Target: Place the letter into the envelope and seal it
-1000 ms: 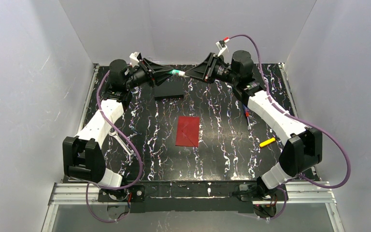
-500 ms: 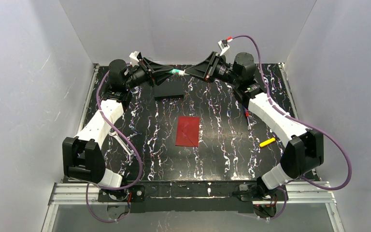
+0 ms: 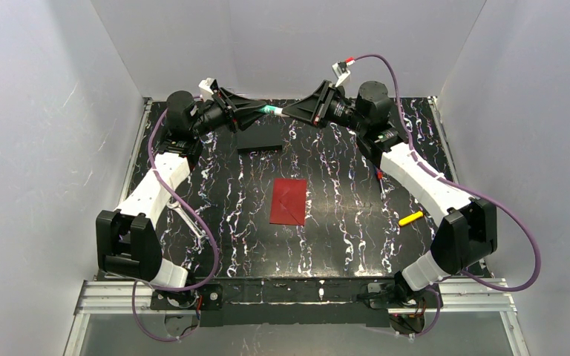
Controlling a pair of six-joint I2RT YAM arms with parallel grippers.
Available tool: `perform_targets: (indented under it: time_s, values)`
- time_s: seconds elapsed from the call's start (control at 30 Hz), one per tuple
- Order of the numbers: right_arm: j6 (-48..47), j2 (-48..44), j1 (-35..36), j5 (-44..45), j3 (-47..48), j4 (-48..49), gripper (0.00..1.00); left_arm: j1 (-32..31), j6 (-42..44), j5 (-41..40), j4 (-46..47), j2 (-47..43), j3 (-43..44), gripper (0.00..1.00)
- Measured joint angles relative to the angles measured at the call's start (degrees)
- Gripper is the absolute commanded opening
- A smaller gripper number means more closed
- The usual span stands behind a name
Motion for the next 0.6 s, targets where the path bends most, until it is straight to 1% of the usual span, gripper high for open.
perform_targets:
  time_s: [0.43, 0.6]
  values:
    - [-1.11, 0.61, 1.33, 1.42, 0.55, 0.28, 0.17, 0.02, -0.68, -0.04, 0.35, 0.0, -0.13, 0.0]
    - [-2.58, 0.98, 1.92, 3.23, 0.55, 0.09, 0.08, -0.07, -1.49, -0.98, 0.83, 0.0, -1.11, 0.0]
